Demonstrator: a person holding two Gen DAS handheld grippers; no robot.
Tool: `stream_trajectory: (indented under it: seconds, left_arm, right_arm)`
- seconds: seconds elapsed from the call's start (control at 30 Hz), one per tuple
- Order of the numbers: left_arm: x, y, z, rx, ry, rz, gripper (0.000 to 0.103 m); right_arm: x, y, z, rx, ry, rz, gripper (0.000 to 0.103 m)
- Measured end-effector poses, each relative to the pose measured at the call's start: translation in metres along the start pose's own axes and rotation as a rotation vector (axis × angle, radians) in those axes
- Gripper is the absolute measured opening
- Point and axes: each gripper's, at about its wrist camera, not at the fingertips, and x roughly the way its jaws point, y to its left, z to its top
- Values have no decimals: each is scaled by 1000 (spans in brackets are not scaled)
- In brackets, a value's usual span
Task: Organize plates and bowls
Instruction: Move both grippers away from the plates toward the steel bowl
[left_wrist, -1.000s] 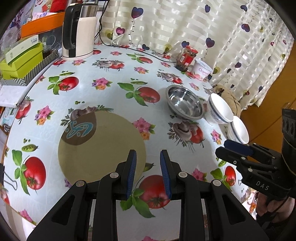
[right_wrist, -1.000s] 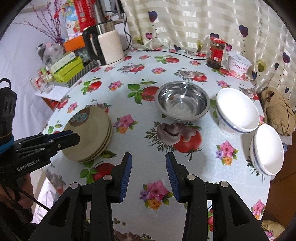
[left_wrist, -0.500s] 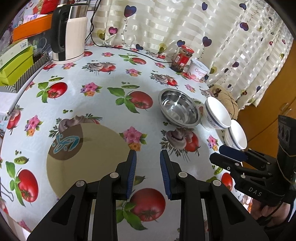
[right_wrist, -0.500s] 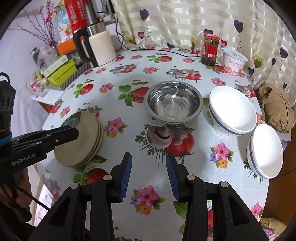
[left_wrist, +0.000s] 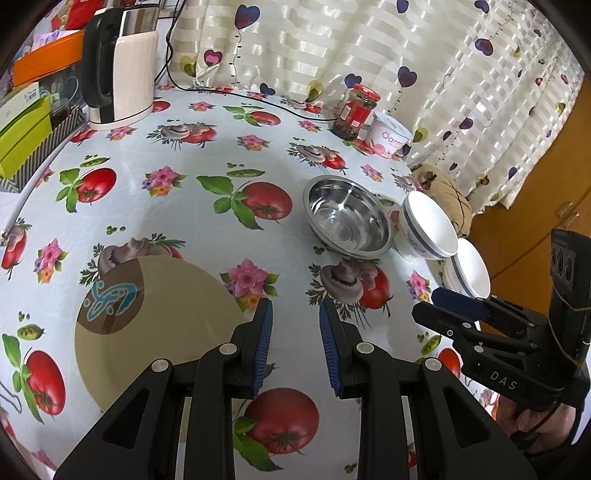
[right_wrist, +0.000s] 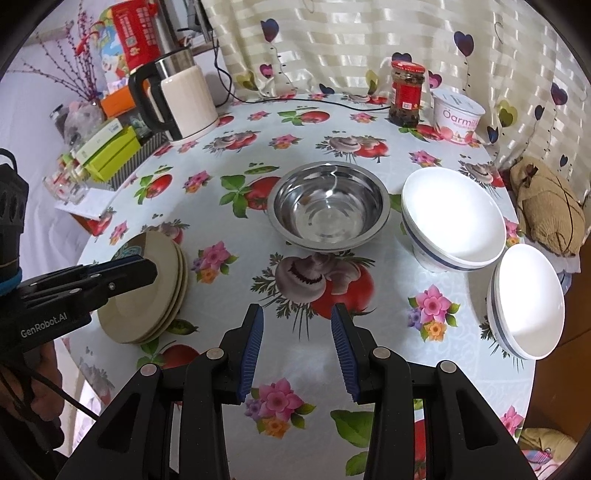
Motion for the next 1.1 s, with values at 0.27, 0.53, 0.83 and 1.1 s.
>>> stream_trajectory:
  seconds: [0.27,0.53,0.83,1.1]
  left_arm:
    - [10,-9,16,21,-1,-7,27]
    - [32,-14,44,20,-1,-13,28]
    - [74,-14,68,-39,35,-31,28]
    - [100,-16,79,-59,54,0,28]
  right_arm:
    - [5,-11,6,33,-5,1,38]
    - [16,-29,22,98,-14,9,38]
    - [40,-39,37,146,-9,-10,38]
    - [58,-49,43,204,6,-23,38]
